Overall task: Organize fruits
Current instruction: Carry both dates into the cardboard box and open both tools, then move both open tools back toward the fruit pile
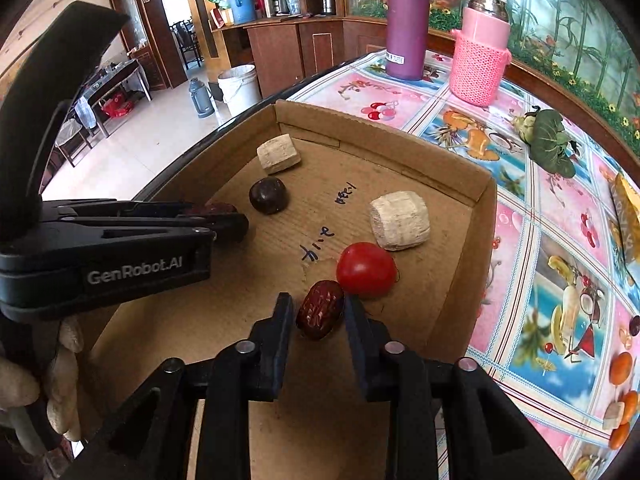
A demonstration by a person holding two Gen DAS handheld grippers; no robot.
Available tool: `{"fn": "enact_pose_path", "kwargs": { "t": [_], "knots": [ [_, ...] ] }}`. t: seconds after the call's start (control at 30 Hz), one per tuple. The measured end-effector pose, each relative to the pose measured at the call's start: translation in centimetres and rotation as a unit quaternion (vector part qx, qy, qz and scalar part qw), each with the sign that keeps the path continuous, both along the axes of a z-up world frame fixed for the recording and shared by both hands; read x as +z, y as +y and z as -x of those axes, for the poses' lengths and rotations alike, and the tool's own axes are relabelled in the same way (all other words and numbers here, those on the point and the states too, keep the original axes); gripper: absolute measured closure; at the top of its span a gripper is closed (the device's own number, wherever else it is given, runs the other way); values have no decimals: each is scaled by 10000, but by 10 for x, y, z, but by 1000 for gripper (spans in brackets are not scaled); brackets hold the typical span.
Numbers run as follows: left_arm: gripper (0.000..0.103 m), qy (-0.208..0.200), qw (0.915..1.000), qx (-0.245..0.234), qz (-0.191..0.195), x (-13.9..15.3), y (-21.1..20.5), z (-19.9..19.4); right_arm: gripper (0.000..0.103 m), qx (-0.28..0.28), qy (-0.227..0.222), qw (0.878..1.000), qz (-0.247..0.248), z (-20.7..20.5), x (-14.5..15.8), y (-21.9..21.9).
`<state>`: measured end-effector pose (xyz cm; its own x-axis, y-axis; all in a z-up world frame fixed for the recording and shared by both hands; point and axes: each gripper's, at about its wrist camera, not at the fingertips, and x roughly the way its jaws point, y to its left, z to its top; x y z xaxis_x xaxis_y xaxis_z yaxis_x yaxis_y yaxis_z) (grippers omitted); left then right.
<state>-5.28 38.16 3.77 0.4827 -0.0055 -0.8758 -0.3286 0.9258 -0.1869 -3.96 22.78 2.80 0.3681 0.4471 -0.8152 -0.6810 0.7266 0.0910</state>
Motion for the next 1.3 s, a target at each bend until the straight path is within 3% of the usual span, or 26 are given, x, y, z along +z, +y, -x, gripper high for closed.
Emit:
{"fn": "enact_pose_path", "kwargs": {
  "t": [0.07, 0.17, 0.27, 0.43, 0.53, 0.67, 0.9, 1.3],
  "knots": [
    [51, -130, 9999, 73, 64, 8, 2, 6, 47, -71, -62, 9998, -148, 1, 6, -6],
    [50, -479, 9986, 176, 100, 29, 2, 26, 47, -230, -113, 9989, -401, 4, 20, -21],
    [40, -920, 9953, 288, 54, 53, -4, 53, 39, -518, -98, 9958, -742, 11, 33, -52],
    [25, -1509, 9875, 430, -136, 77, -35, 99, 32, -1278, 51, 9799, -1531, 35, 47, -124],
    [20, -1672, 9846, 423, -288, 78, -65, 116, 28, -1747, -53, 9694, -1723, 54, 48, -159],
    [19, -1616, 9844, 62, -698, 72, -112, 119, 26, -2325, -170, 9550, -1834, 75, 43, -198],
    [19, -1484, 9797, -414, -1285, 68, -169, 126, 26, -2734, -328, 9457, -1728, 92, 38, -238],
    [19, -1321, 9760, -699, -1584, 64, -200, 129, 23, -2853, -370, 9391, -1878, 102, 36, -264]
  ]
}}
